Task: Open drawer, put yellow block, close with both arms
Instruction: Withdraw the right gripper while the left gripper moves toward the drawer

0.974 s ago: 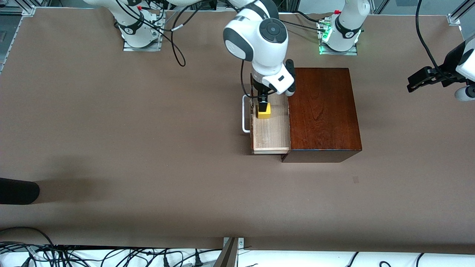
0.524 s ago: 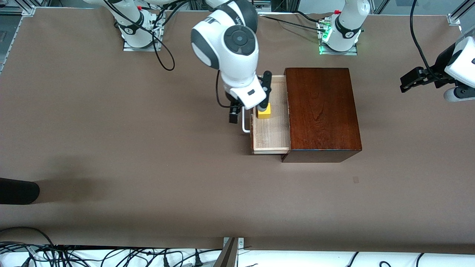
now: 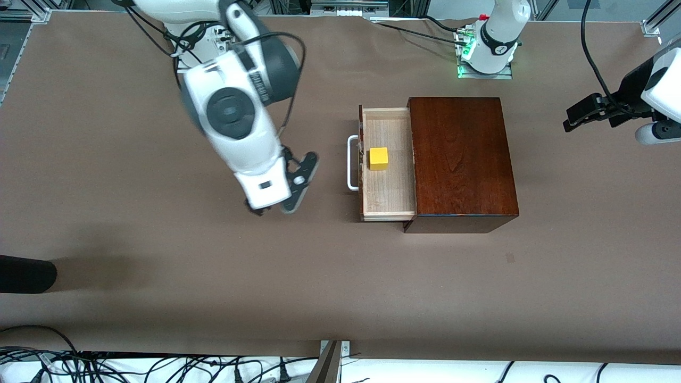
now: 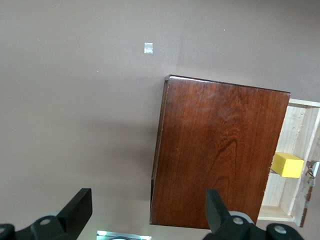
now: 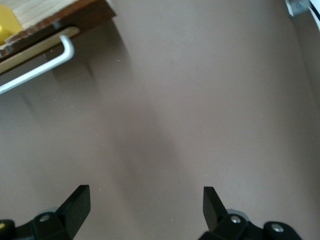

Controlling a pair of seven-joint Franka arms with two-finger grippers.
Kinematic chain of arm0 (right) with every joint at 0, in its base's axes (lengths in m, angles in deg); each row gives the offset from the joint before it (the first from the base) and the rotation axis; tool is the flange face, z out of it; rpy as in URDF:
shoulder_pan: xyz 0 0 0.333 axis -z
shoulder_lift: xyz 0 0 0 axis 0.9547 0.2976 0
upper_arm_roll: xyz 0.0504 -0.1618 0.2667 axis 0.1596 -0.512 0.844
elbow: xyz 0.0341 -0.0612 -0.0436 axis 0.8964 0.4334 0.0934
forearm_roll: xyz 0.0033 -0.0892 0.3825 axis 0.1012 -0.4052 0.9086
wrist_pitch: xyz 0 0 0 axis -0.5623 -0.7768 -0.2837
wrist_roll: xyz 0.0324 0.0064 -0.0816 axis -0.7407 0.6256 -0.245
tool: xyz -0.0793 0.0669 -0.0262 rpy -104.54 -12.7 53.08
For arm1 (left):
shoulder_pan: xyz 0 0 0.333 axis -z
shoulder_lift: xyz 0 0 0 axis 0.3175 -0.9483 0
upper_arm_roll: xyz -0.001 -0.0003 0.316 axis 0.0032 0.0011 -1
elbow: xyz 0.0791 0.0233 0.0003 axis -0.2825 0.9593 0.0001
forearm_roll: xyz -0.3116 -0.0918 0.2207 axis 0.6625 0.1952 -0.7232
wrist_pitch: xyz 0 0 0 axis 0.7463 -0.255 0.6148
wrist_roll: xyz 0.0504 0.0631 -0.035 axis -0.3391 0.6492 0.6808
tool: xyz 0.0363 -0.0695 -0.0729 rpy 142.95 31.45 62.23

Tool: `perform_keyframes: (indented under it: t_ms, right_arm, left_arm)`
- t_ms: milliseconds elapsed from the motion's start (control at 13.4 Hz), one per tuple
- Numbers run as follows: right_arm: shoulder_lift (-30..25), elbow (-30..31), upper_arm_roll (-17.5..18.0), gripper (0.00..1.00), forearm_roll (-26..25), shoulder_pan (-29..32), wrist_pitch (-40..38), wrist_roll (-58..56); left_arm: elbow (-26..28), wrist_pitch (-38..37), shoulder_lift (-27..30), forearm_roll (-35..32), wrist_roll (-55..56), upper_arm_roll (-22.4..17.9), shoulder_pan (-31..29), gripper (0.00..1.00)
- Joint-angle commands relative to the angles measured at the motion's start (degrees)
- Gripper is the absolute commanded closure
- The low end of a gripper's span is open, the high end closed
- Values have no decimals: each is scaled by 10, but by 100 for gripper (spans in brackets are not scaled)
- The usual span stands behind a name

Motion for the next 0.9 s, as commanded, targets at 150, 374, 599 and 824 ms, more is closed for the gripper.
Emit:
perform_keyframes:
  t_ms: [150, 374, 599, 824]
  right_arm:
    - [-119, 133, 8, 0, 29, 53, 21, 112]
    - [-169, 175, 9, 0, 30, 84, 28, 210]
    - [-215, 221, 9, 0, 23, 117, 33, 279]
    - [-269, 295, 10, 0, 22, 155, 78, 304]
  left_arm:
    - [-8, -6, -11, 18, -25, -1, -5, 0]
    - [-15, -48, -28, 20, -27, 3, -2, 0]
    - [-15, -49, -30, 41, -36, 4, 7, 0]
    - [-16, -43, -32, 47, 9, 16, 67, 0]
